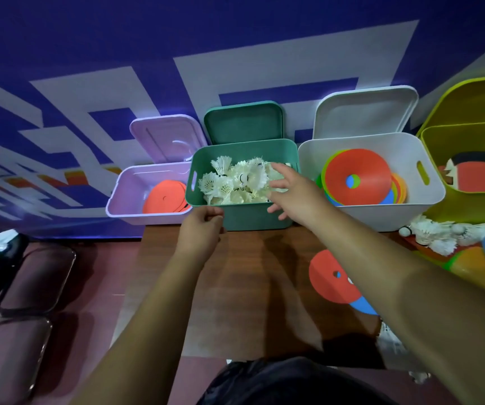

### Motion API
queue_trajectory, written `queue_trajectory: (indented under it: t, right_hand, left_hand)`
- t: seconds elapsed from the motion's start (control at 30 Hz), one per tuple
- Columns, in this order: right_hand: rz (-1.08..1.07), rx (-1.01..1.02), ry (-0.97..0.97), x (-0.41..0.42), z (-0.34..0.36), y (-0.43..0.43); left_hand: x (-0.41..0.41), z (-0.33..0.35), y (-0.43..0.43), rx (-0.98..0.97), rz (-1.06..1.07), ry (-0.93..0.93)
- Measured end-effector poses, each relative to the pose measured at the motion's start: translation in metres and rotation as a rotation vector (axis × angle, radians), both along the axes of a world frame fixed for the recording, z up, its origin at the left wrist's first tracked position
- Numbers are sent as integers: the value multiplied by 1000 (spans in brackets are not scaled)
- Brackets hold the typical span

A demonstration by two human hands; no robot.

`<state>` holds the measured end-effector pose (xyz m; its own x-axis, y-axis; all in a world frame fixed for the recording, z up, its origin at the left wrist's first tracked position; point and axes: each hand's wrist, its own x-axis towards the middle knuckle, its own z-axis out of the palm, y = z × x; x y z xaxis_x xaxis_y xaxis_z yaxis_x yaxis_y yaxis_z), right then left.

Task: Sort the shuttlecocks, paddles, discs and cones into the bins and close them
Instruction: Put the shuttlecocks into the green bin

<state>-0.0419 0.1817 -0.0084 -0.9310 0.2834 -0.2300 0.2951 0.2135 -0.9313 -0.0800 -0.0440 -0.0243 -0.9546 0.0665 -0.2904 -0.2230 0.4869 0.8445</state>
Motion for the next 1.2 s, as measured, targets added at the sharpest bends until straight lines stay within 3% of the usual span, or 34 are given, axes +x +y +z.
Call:
queue_trajectory:
  t: [0.3,0.7,0.83,1.2]
  right_hand:
    - [-117,6,-63,41,-29,-1]
    - [-631,-24,-202,182,-73,104]
    - [-699,-23,-278,228,-90,123]
    - [-748,5,-305,292,-134,134]
  left_hand:
    - [14,-14,14,-7,-113,-42]
    - [76,-65,139,-77,-657,-161]
    - [104,-79,179,-117,-775,-249]
    - [129,-123,257,-366,-881,33]
